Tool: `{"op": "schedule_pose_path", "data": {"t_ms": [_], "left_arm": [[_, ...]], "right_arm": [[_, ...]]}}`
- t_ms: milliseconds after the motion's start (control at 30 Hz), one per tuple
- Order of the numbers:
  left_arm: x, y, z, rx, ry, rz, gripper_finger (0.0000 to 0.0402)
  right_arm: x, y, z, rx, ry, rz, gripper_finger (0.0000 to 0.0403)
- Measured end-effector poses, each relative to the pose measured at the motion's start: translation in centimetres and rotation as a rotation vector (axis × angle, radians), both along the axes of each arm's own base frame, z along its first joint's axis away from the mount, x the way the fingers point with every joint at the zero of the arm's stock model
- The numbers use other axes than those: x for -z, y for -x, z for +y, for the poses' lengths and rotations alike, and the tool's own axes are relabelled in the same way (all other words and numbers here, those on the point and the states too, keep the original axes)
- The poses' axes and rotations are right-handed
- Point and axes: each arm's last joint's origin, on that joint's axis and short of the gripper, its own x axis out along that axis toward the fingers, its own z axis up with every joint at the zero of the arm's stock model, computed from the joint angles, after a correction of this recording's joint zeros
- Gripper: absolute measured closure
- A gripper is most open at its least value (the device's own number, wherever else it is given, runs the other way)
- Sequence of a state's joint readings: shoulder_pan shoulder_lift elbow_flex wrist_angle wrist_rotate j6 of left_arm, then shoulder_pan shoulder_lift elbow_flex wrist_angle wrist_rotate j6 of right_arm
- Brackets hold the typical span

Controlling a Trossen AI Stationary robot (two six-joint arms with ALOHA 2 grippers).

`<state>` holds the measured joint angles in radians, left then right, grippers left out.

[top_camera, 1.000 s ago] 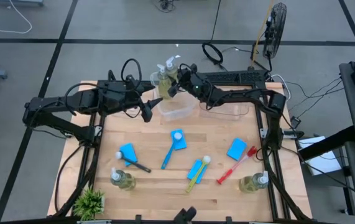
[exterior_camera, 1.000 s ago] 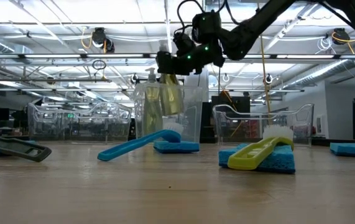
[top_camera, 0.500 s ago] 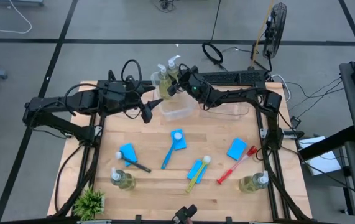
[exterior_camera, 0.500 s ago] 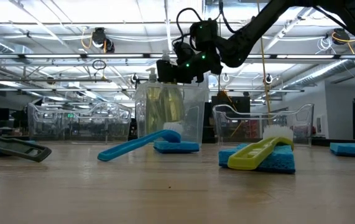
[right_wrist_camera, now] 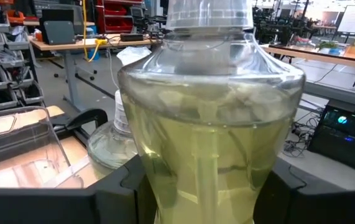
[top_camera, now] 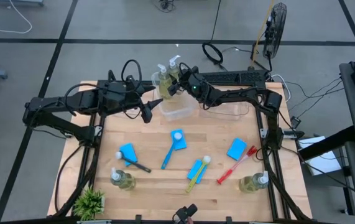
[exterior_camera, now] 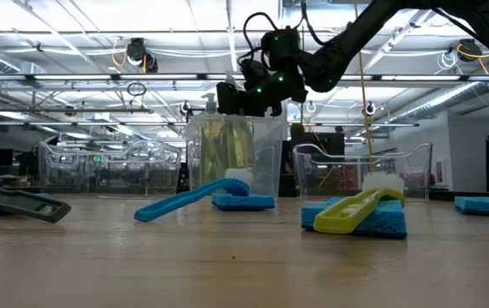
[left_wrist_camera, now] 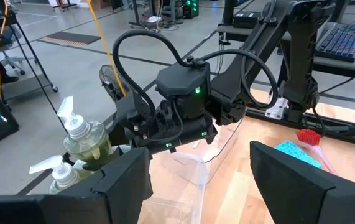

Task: Pick & Place Kitchen Sink Supplies
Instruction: Put the dishwashing liquid bottle into the white bin

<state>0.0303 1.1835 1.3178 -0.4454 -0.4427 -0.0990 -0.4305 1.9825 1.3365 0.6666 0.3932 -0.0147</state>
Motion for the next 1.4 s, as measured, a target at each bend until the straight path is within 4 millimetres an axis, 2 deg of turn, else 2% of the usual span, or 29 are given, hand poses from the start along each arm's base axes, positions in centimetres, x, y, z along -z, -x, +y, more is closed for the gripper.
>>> {"op": "schedule_pose_path", "data": {"t_ms": [367,800,1400], "left_arm": [[0.0,0.0,0.0,0.0,0.001,-0.001,0.0128],[0.0,-0.04,-0.53,0.021,0.002,-0.001,0.0128],[0.01,-0.05,-0.58,0.023,0.002,0.0,0.0128]], "right_arm": [[0.09,0.0,0.06,0.002,-0.008,0.015,0.0224],[0.13,0.04,-0.01,0.001,0.014,0.046,0.0147],[0.2,0.05,0.0,-0.002,0.01,0.047,0.0113]]}}
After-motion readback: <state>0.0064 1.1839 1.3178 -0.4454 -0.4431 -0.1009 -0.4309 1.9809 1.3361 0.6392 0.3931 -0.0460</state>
